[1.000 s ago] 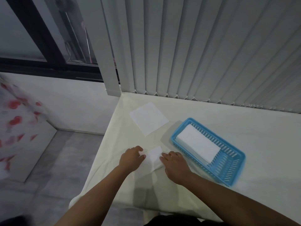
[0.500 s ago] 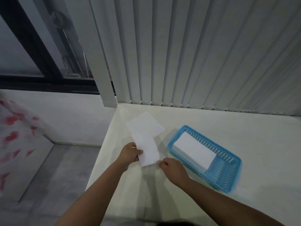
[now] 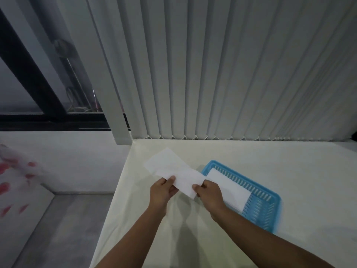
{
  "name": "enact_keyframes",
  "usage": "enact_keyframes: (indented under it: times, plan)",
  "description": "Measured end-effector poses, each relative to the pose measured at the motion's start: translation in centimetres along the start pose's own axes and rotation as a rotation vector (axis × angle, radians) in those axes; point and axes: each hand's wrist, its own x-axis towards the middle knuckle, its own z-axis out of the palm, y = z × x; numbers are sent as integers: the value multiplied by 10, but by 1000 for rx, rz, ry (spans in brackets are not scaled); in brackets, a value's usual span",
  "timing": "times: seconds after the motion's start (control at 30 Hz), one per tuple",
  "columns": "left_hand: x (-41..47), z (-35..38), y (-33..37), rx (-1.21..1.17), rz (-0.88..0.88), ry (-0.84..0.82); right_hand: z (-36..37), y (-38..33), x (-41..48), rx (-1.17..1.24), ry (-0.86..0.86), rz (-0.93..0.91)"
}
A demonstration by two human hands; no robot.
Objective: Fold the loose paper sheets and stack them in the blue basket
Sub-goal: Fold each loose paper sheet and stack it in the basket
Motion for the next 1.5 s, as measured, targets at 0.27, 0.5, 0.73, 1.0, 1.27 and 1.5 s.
enact_keyframes:
  times: [0.27, 0.5, 0.73, 1.0, 1.27, 1.5]
  plan:
    - [24, 23, 15, 80, -25, -11, -44, 13, 9, 39, 108, 70]
    - [27, 72, 8, 393, -21, -157, -97, 24, 18, 445, 259, 239]
    - [45, 82, -12, 981, 123, -179, -125, 59, 14, 186, 398, 234]
    - [73, 86, -28, 1506, 313, -413, -118, 71, 18, 118, 423, 228]
    - [84, 80, -22, 1538, 369, -483, -113, 72, 24, 158, 441, 236]
    - [83, 77, -39, 1683, 430, -446, -107, 68, 22, 176, 417, 249]
